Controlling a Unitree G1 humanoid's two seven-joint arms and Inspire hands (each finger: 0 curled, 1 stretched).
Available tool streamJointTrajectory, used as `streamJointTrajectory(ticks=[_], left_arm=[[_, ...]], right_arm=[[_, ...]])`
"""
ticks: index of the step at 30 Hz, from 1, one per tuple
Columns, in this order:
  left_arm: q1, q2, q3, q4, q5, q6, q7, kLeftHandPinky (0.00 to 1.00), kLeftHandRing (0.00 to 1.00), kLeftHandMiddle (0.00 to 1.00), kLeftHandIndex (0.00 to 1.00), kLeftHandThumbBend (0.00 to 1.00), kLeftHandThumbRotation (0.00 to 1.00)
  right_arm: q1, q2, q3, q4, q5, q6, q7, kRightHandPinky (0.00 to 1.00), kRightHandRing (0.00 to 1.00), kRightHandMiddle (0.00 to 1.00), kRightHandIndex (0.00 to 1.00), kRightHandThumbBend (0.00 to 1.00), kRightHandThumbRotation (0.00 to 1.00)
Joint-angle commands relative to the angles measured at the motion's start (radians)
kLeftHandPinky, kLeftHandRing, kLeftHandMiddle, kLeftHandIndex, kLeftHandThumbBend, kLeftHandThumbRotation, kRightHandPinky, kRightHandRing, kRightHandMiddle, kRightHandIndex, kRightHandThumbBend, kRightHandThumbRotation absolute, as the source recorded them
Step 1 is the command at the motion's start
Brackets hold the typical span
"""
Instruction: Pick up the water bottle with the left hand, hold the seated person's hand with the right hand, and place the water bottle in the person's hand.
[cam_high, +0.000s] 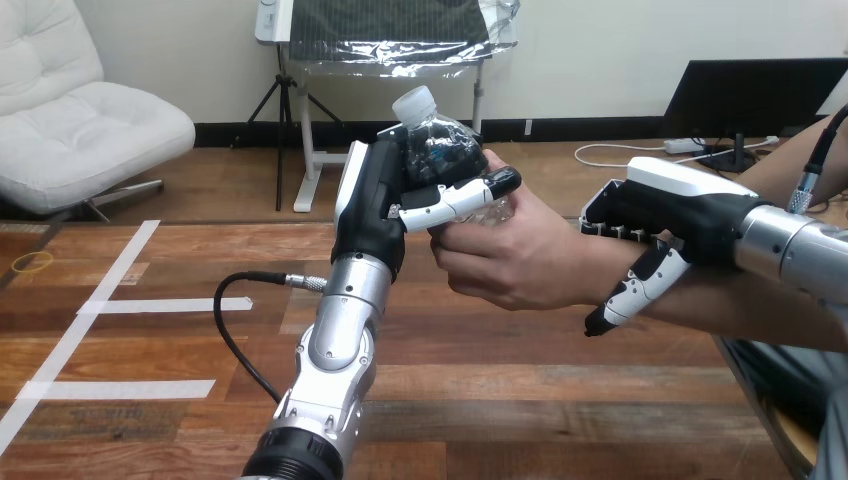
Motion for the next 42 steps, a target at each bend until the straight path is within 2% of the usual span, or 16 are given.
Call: streamJointTrajectory(ticks=[1, 5, 7, 9, 10, 16, 23, 27, 34, 42], left_arm=[[-0.029, -0.021, -0.062, -0.081, 0.025, 0.020, -0.053, 0.42, 0.55, 0.58, 0.64, 0.76, 0.37], [-0.011, -0.009, -0.065, -0.113, 0.039, 0.024, -0.043, 0.54, 0.65, 0.66, 0.71, 0.81, 0.50], [-0.005, -0.007, -0.066, -0.124, 0.042, 0.023, -0.037, 0.61, 0.70, 0.70, 0.74, 0.85, 0.57], [0.005, -0.003, -0.065, -0.142, 0.050, 0.026, -0.027, 0.63, 0.71, 0.71, 0.75, 0.86, 0.59], [0.007, -0.002, -0.065, -0.147, 0.052, 0.028, -0.025, 0.66, 0.74, 0.73, 0.76, 0.88, 0.64], [0.028, 0.005, -0.062, -0.192, 0.061, 0.039, -0.016, 0.77, 0.80, 0.77, 0.78, 0.88, 0.76], [0.051, 0.014, -0.057, -0.243, 0.059, 0.038, -0.015, 0.76, 0.80, 0.78, 0.78, 0.83, 0.85], [0.068, 0.024, -0.061, -0.277, 0.068, 0.035, -0.010, 0.73, 0.79, 0.78, 0.77, 0.79, 0.90], [0.094, 0.036, -0.065, -0.323, 0.073, 0.034, -0.016, 0.73, 0.79, 0.78, 0.77, 0.70, 0.97], [0.125, 0.043, -0.064, -0.372, 0.072, 0.042, -0.024, 0.73, 0.79, 0.78, 0.76, 0.67, 0.99]], right_arm=[[0.005, 0.031, 0.020, 0.010, 0.027, -0.026, 0.017, 0.30, 0.36, 0.43, 0.49, 0.92, 0.26], [0.014, 0.016, 0.020, -0.001, 0.037, -0.029, 0.048, 0.34, 0.41, 0.48, 0.56, 0.97, 0.42], [0.018, 0.011, 0.019, -0.005, 0.042, -0.031, 0.057, 0.37, 0.45, 0.52, 0.61, 0.98, 0.54], [0.026, 0.003, 0.016, -0.014, 0.048, -0.035, 0.066, 0.38, 0.45, 0.53, 0.62, 0.99, 0.56], [0.028, 0.000, 0.016, -0.016, 0.049, -0.036, 0.069, 0.40, 0.49, 0.56, 0.65, 0.99, 0.62], [0.043, -0.013, 0.009, -0.021, 0.068, -0.049, 0.082, 0.49, 0.58, 0.65, 0.71, 1.00, 0.74], [0.059, -0.025, 0.002, -0.017, 0.091, -0.060, 0.094, 0.55, 0.63, 0.70, 0.74, 1.00, 0.78], [0.072, -0.025, -0.010, -0.018, 0.122, -0.044, 0.110, 0.58, 0.66, 0.72, 0.77, 1.00, 0.79], [0.096, -0.028, -0.031, -0.033, 0.163, -0.025, 0.128, 0.63, 0.71, 0.77, 0.82, 1.00, 0.72], [0.124, -0.033, -0.054, -0.054, 0.193, -0.007, 0.134, 0.66, 0.74, 0.81, 0.88, 1.00, 0.70]])
